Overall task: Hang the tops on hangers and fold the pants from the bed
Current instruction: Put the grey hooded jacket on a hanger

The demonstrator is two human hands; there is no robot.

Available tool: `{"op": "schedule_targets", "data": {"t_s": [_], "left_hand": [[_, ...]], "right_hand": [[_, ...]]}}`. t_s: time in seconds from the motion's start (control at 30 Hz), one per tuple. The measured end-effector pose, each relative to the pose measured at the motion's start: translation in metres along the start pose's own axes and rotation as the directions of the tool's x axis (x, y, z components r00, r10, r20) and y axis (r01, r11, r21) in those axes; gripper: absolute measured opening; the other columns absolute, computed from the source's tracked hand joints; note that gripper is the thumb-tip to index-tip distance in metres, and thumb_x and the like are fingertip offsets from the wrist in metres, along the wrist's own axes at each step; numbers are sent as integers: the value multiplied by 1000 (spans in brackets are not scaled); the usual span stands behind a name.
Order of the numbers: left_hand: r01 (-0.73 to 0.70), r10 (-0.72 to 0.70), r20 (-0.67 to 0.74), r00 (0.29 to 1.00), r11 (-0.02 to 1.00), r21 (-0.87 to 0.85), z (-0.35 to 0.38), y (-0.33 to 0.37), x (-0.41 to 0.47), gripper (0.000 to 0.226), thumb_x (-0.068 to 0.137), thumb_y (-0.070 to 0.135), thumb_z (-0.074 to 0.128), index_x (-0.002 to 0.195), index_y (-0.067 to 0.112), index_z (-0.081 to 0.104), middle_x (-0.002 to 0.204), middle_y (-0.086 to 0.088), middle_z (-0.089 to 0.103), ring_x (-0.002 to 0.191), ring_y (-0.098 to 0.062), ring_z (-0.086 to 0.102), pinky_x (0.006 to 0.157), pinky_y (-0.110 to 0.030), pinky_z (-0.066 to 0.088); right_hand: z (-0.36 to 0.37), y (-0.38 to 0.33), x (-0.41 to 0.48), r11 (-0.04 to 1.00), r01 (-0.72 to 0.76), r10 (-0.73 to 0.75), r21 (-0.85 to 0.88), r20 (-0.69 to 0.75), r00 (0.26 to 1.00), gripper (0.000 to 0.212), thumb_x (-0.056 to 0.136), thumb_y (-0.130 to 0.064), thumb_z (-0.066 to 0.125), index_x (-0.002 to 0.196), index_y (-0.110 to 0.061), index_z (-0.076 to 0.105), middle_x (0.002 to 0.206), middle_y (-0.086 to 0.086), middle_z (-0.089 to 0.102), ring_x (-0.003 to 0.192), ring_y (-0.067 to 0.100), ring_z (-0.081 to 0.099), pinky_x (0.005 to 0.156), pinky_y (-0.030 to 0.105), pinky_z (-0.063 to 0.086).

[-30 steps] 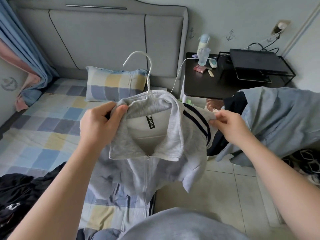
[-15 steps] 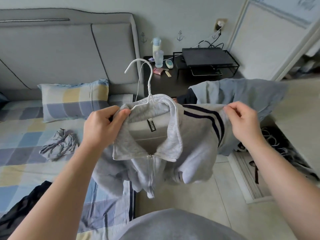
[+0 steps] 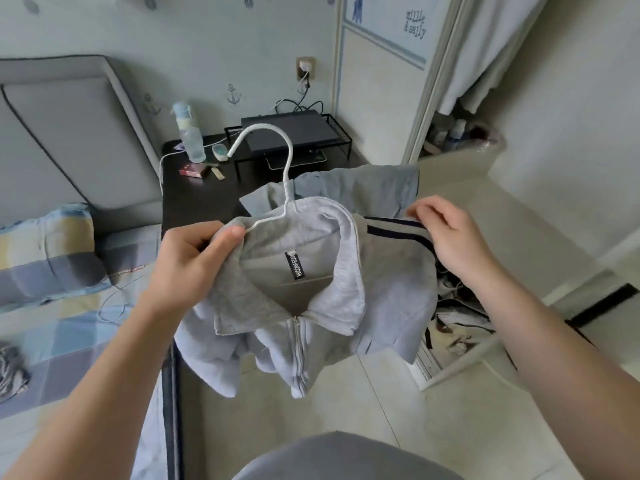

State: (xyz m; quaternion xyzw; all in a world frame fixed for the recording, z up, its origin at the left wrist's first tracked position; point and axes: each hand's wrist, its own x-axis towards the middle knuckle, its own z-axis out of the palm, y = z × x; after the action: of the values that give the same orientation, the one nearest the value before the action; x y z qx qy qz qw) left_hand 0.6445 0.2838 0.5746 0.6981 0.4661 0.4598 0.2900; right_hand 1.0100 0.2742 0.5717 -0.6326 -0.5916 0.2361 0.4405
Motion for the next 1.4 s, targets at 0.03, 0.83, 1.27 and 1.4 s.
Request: {"op": "schedule_targets", "data": {"t_s": [0.03, 0.83, 1.27, 1.4], "left_hand": [[-6, 6, -4, 1000, 1000, 0, 12, 2, 5, 59, 98, 36, 61, 59, -5, 41, 55, 5, 31, 52, -6, 29, 45, -19, 23], [-423, 515, 594, 618, 855, -301, 377, 95, 219, 38, 99, 36, 59, 64, 30, 48, 61, 5, 45, 63, -11, 46, 60, -26, 35], [-400, 608, 711, 353, 785, -473, 464, 141, 359, 27, 92, 49, 54, 113, 36, 65, 114, 19, 62, 105, 1, 56, 91, -26, 45], [-368, 666, 690, 282, 740, -563, 456, 165, 387, 22, 93, 45, 57, 109, 33, 67, 105, 20, 64, 102, 6, 57, 84, -14, 44]], "right_hand": [[-8, 2, -4, 999, 26, -27, 34, 42, 999, 21, 104, -25, 50, 103, -21, 70, 99, -7, 72, 96, 5, 64, 84, 17, 47], [-205, 77, -63, 873, -437, 364, -216, -307, 879, 20, 87, -25, 45, 81, -10, 57, 69, 4, 59, 67, 21, 55, 59, 24, 38], [-185, 46, 53, 866, -331, 494, 374, -738, 459, 17, 79, -26, 57, 76, -10, 63, 69, 5, 58, 66, 14, 55, 58, 20, 46], [-196, 47, 131, 878, -243, 479, 412, -770, 421, 16, 84, -21, 58, 77, -9, 66, 74, 3, 64, 68, 16, 59, 62, 24, 48]]}}
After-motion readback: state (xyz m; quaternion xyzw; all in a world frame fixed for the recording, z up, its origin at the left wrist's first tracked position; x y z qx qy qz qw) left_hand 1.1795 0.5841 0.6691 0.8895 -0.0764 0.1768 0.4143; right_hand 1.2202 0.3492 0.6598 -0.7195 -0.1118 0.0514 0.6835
